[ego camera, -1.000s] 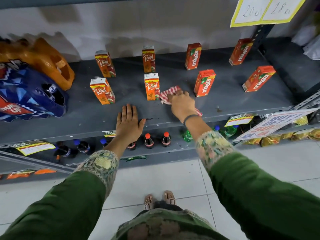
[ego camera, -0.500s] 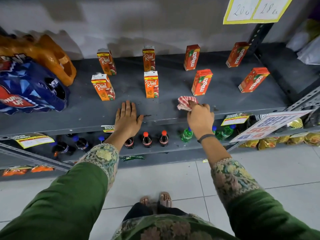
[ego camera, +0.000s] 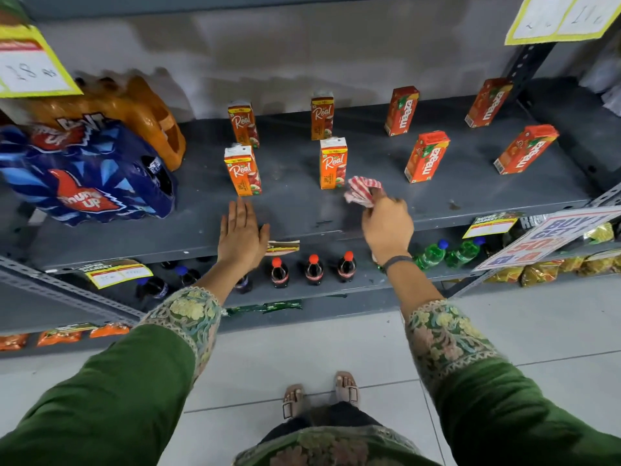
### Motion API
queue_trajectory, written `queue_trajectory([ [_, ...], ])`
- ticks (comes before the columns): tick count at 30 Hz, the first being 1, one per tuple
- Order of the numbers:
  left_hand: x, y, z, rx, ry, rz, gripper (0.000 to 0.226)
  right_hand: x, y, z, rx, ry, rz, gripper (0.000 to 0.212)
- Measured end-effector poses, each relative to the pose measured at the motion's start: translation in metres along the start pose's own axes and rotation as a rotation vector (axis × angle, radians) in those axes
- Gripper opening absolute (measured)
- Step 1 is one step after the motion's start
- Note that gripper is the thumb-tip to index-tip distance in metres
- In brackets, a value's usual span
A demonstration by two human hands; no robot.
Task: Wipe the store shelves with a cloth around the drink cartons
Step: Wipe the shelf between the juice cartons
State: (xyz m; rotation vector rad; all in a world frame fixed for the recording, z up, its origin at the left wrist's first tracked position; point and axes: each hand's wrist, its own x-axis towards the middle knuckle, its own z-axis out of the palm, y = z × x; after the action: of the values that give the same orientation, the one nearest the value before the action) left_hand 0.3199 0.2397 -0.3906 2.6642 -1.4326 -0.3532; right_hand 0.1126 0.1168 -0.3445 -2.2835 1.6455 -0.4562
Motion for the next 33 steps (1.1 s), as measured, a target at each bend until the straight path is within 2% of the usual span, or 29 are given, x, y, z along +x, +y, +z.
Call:
queue_trajectory([
  [3, 0.008, -0.032, -0.01, 0.029, -0.015, -0.074, 0.065, -0.004, -0.015, 0.015, -0.1, -0.122, 0.04, 0.033],
  [7, 0.018, -0.058, -0.013, 0.097, -0.126, -0.021, 0.069, -0.013, -0.047, 0.033, -0.125, -0.181, -0.138, 0.035],
  [9, 0.021, -0.061, -0.012, 0.108, -0.166, -0.014, 0.07, -0.014, -0.059, 0.035, -0.074, -0.213, -0.145, 0.03],
  [13, 0.023, -0.063, -0.01, 0.101, -0.182, -0.007, 0.071, 0.001, -0.082, 0.023, 0.152, -0.081, 0.024, 0.031],
  [16, 0.022, -0.064, -0.008, 0.101, -0.16, 0.01, 0.071, 0.022, -0.113, 0.018, 0.264, 0.025, 0.026, 0.028],
  [21, 0.023, -0.065, -0.007, 0.131, -0.144, 0.025, 0.072, 0.068, -0.163, 0.029, 0.127, 0.03, -0.05, 0.023],
  [27, 0.025, -0.067, -0.004, 0.16, -0.146, 0.016, 0.072, 0.097, -0.176, 0.051, -0.104, -0.158, -0.089, 0.027],
  [31, 0.025, -0.066, -0.004, 0.159, -0.134, 0.014, 0.072, 0.097, -0.17, 0.066, -0.15, -0.337, -0.145, 0.033],
  [33, 0.025, -0.066, -0.004, 0.162, -0.14, 0.012, 0.071, 0.093, -0.168, 0.07, -0.159, -0.361, -0.132, 0.033],
])
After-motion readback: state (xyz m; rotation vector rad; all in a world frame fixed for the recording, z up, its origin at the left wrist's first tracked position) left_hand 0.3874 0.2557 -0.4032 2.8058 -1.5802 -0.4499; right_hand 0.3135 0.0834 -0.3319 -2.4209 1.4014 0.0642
